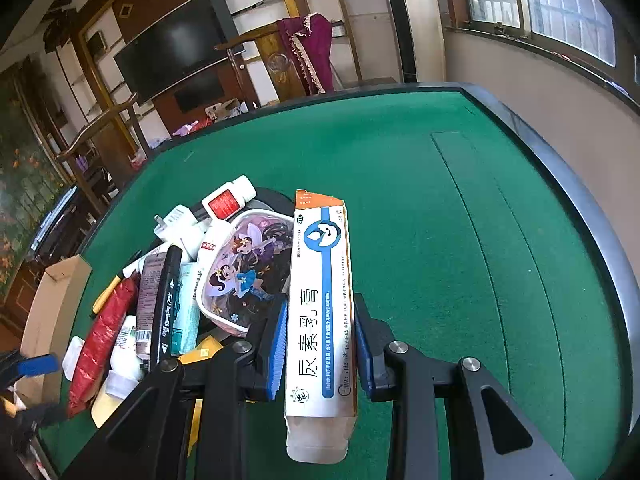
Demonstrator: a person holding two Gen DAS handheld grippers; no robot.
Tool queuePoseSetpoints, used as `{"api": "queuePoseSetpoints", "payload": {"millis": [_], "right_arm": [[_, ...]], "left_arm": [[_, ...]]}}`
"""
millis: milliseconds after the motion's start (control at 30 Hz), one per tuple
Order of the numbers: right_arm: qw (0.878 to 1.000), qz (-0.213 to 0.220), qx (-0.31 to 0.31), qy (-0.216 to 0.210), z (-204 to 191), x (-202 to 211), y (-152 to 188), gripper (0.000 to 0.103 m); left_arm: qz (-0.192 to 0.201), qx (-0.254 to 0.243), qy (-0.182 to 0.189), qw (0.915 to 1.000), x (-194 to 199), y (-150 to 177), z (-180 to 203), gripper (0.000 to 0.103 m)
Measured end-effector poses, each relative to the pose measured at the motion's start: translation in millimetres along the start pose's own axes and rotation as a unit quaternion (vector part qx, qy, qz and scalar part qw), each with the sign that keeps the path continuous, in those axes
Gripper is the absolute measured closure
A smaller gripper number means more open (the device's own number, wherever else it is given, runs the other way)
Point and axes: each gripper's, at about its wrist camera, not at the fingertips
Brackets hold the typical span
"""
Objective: Organize objects
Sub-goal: 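Grasp the white charger with the left tool while the right grasps the toothpaste box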
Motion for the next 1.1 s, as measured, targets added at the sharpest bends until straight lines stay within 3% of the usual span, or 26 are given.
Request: {"api": "queuePoseSetpoints", "payload": {"millis": [67, 167, 433, 567, 667, 767, 867, 1100], "right_arm": [[1.000, 0.001, 0.000, -0.005, -0.5, 3.9, 0.4, 0.072], [1.000, 0.004, 0.005, -0.010, -4.6, 1.0, -2.5, 0.071], [1.000, -0.003, 0.016, -0.013, -8.8, -3.8, 0.1, 0.071], [1.000, -0.005, 0.018, -0.011, -8.4, -6.1, 1.1, 0.071], [1.000, -0.007, 0.022, -0.013, -10.9, -8.0, 1.3, 0.071], [0.999, -0.009, 0.026, -0.016, -13.9, -8.8, 2.2, 0.071], [0.999, -0.007, 0.028, -0.015, -14.3, -8.9, 1.7, 0.071], [0.999, 0.003, 0.034, -0.021, -19.6, -3.2, -0.1, 0.071]], "left_arm": [[-0.025, 0.019, -0.022, 0.9993, -14.8, -6.3, -17.0, 0.050], [-0.032, 0.048, -0.002, 0.9983, -10.4, -12.1, -34.2, 0.050], [-0.042, 0.011, -0.049, 0.9979, -18.0, -4.3, -33.9, 0.050], [-0.042, 0.007, -0.063, 0.9971, -18.4, 0.8, -38.1, 0.056], [-0.048, 0.020, -0.071, 0.9961, -22.9, 5.1, -47.0, 0.077], [-0.051, 0.034, -0.077, 0.9952, -36.5, 11.0, -53.7, 0.081], [-0.029, 0.053, -0.076, 0.9953, -36.4, 13.9, -59.1, 0.081], [0.040, 0.057, -0.111, 0.9913, -26.9, 29.8, -52.3, 0.081]]}}
Point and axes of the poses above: each gripper's, at about its wrist camera, not at the fingertips, and x roughly against the way its jaws point, z to its right, y to its underside, and after that the axes turned 15 degrees about z, right-handed
